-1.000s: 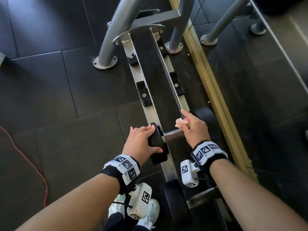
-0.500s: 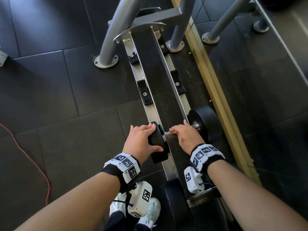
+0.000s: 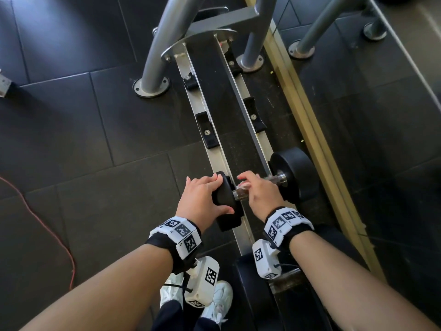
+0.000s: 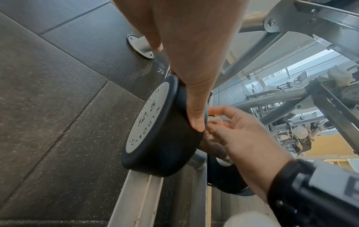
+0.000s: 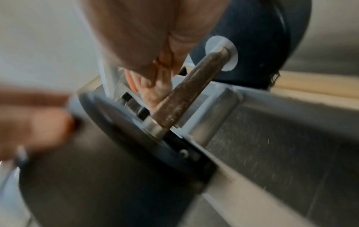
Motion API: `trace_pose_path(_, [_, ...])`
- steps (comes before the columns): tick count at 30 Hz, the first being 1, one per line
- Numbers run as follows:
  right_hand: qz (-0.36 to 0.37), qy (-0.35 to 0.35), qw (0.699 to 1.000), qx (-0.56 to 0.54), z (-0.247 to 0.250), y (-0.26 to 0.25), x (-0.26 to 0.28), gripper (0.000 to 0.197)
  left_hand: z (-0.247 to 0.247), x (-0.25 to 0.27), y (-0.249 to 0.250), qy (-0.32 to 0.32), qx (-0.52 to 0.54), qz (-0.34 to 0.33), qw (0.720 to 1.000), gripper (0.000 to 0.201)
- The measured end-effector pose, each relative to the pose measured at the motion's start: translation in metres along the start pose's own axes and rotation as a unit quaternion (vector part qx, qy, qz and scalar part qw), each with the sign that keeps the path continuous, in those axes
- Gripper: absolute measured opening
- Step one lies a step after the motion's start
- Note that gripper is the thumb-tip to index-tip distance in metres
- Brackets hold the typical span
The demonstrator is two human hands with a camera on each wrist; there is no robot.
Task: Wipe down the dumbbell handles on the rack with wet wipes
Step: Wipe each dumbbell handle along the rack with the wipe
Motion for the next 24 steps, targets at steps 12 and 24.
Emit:
trace_pose_path(12, [-0.019, -0.003, 0.999, 0.031, -0.010, 0.004, 0.003, 0.013, -0.001, 0.000, -0.002, 0.006, 0.000, -0.003, 1.000, 0.091])
trace_pose_path(24, [-0.243, 0.328, 0.804, -0.434, -0.021, 0.057, 0.080, 0.020, 0.003, 0.001, 0.001, -0.001, 0.000, 0.001, 1.000, 0.091])
Point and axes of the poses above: each hand's wrist, its own x-axis away from the middle knuckle, its own z-axis out of the back of the hand, y = z × x, the point moved 5 cm from there along -x, towards the middle knuckle, and after that the axes turned 12 degrees about -y, right-handed, at the moved point
